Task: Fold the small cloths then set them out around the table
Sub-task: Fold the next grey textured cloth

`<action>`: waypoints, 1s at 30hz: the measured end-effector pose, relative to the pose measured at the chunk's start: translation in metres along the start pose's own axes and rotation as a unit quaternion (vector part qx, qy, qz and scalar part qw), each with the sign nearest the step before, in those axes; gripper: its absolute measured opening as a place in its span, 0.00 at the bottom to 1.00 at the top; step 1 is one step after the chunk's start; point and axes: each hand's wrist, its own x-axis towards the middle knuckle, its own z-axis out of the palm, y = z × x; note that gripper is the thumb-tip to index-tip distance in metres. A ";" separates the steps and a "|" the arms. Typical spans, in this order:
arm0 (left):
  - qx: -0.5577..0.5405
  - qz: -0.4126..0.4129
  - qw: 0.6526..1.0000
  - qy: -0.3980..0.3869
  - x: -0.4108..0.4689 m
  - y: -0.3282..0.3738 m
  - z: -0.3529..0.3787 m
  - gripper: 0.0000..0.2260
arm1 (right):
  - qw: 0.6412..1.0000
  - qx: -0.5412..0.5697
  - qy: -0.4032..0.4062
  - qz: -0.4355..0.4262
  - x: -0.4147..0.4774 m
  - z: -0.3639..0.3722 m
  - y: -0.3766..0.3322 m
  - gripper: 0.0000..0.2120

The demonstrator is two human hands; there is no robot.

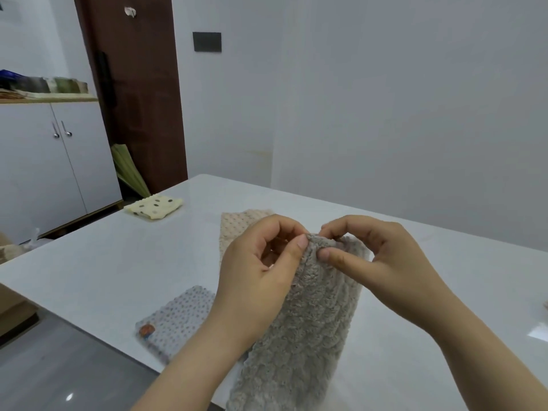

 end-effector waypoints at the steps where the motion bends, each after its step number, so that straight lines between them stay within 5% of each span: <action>1: -0.003 -0.006 1.000 0.004 -0.001 0.000 0.000 0.05 | 1.000 0.004 0.000 0.001 0.000 0.000 -0.001 0.04; 13: -0.033 -0.110 0.993 0.031 -0.025 -0.022 0.001 0.09 | 1.000 -0.001 0.016 0.006 -0.002 0.002 -0.003 0.02; 30: 0.024 -0.114 0.993 -0.026 -0.040 -0.043 -0.007 0.06 | 0.991 0.029 0.132 -0.001 0.002 -0.007 -0.002 0.02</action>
